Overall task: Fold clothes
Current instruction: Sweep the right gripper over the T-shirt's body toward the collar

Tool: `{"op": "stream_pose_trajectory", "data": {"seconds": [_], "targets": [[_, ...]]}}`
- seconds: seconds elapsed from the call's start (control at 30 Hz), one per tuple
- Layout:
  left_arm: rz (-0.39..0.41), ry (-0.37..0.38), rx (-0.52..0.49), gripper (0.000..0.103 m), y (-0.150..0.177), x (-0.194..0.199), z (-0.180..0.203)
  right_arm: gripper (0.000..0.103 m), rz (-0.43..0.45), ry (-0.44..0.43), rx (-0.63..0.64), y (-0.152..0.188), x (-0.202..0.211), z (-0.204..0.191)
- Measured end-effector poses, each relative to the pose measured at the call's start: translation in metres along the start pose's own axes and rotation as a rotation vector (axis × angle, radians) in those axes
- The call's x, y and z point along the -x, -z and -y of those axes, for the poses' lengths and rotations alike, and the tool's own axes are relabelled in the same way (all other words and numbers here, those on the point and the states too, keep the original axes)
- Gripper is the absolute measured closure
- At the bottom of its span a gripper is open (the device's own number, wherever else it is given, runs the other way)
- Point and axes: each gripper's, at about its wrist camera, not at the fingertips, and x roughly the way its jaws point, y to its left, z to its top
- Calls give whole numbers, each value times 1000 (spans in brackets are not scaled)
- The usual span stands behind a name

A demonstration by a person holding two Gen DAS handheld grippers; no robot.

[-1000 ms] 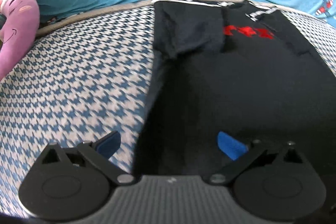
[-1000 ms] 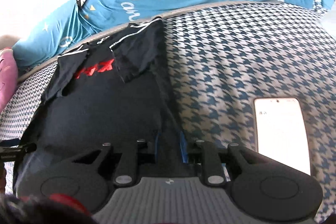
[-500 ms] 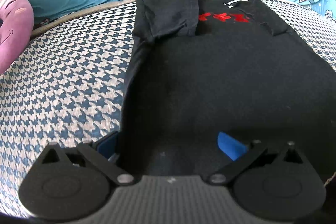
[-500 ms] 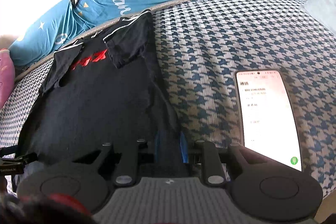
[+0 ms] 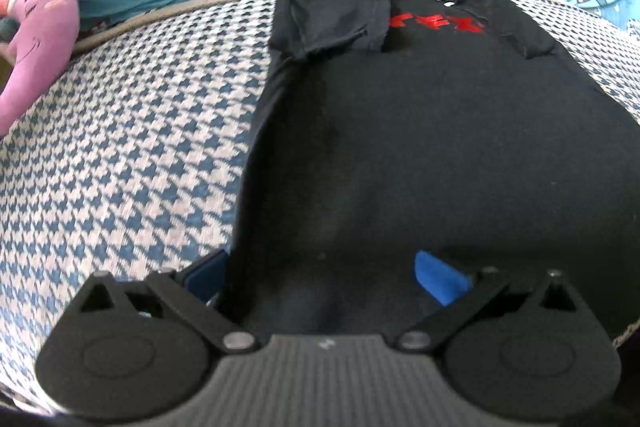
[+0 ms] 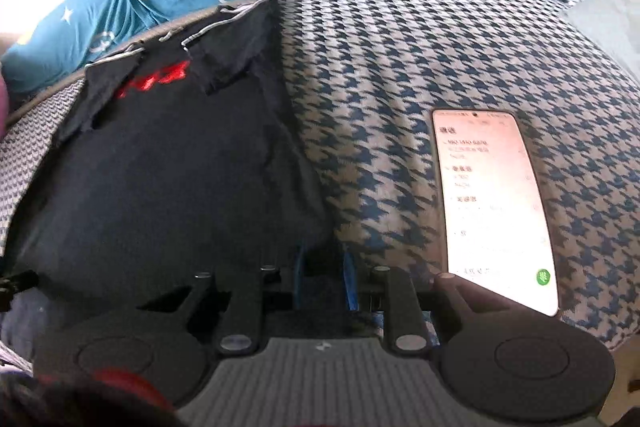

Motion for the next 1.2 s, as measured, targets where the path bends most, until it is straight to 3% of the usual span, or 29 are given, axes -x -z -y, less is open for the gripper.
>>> {"op": "stream_pose_trajectory", "data": {"seconds": [0.23, 0.5, 0.83, 0.93, 1.0, 1.2], "targets": [[-6, -27, 43, 0, 7, 4, -14, 84, 13, 8, -40, 7, 6, 7], [72, 14, 100, 0, 2, 22, -23, 73, 25, -54, -77, 23, 16, 5], [70, 19, 45, 0, 0, 17, -9, 72, 44, -34, -32, 29, 15, -1], [71, 25, 40, 0, 0, 17, -6, 78, 52, -27, -10, 30, 13, -4], [73, 28, 36, 0, 0, 18, -4, 92, 57, -33, -5, 30, 12, -5], [82, 30, 37, 0, -2, 19, 0, 97, 115, -95, 12, 27, 21, -20]]}}
